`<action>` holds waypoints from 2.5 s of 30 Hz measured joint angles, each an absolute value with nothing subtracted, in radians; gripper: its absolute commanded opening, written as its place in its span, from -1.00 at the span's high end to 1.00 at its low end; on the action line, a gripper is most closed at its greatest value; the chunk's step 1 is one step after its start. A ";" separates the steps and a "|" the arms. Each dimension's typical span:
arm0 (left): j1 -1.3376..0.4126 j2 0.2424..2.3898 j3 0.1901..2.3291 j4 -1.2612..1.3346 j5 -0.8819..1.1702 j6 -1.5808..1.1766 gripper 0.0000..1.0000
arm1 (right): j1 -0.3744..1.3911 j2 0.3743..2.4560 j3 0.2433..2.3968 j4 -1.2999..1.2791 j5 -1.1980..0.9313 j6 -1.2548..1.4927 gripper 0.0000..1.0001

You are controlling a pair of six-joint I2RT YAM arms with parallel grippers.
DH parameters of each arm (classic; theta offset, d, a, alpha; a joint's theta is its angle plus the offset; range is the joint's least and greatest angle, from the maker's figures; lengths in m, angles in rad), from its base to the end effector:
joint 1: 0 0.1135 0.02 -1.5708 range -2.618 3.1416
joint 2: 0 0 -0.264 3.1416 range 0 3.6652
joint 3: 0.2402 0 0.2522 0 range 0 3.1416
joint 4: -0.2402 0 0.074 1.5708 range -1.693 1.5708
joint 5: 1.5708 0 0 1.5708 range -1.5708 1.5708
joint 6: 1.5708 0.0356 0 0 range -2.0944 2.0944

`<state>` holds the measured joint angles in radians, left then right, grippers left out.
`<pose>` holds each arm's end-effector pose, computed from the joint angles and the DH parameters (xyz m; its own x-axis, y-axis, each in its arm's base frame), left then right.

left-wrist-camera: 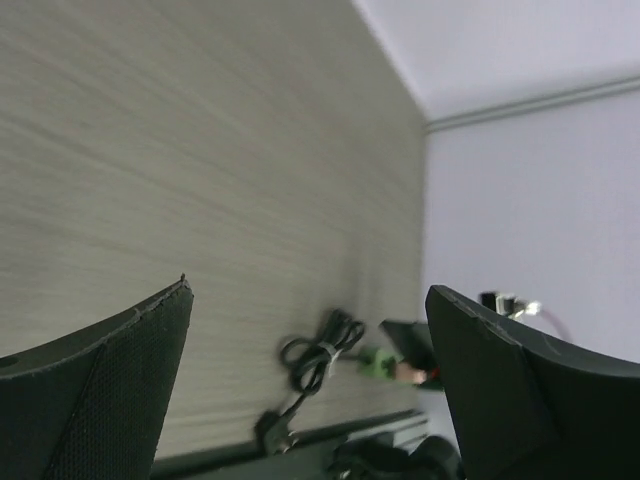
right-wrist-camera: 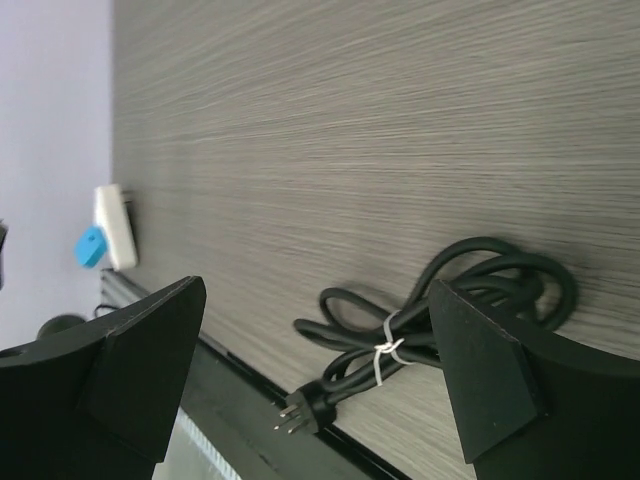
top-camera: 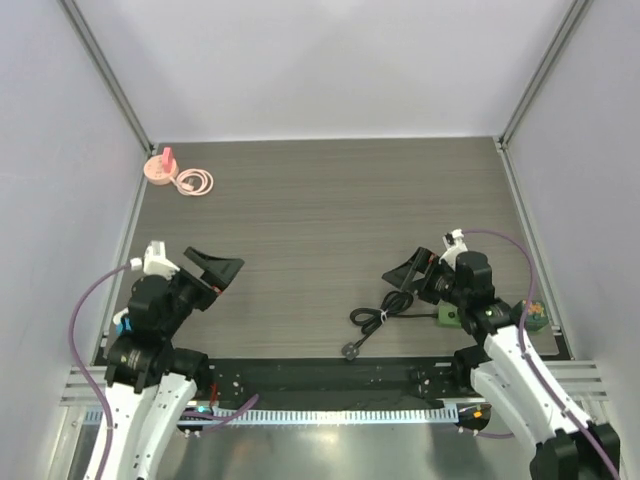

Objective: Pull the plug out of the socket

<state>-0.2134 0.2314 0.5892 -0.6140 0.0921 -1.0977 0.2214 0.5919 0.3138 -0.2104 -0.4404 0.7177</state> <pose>0.0749 -0.0196 0.2883 -0.3780 -0.8251 -0.4200 -0.0847 0.4826 -0.8717 0.1398 0.0470 0.2014 -0.7171 0.4484 -0.5336 -0.1252 0.6703 0.7315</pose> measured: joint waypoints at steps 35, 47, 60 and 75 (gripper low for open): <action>-0.054 1.033 1.181 -1.314 -0.401 -1.026 -0.99 | 0.826 1.498 0.704 0.320 -0.589 0.733 -0.99; 0.334 1.153 1.154 -1.327 -0.397 -1.035 -0.99 | 0.825 1.538 0.810 0.204 -0.619 0.679 -0.99; 0.307 0.898 1.171 -1.345 -0.417 -0.904 -1.00 | 0.999 2.119 1.394 0.318 -0.532 0.757 -0.99; 0.207 0.865 1.240 -1.346 -0.382 -0.915 -0.99 | 1.178 2.695 2.218 0.124 -0.398 0.778 -0.80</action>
<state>0.2073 0.8650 1.2396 -1.3457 -0.3817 -0.9146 1.1782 2.6946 2.2177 0.1238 -0.3981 0.7780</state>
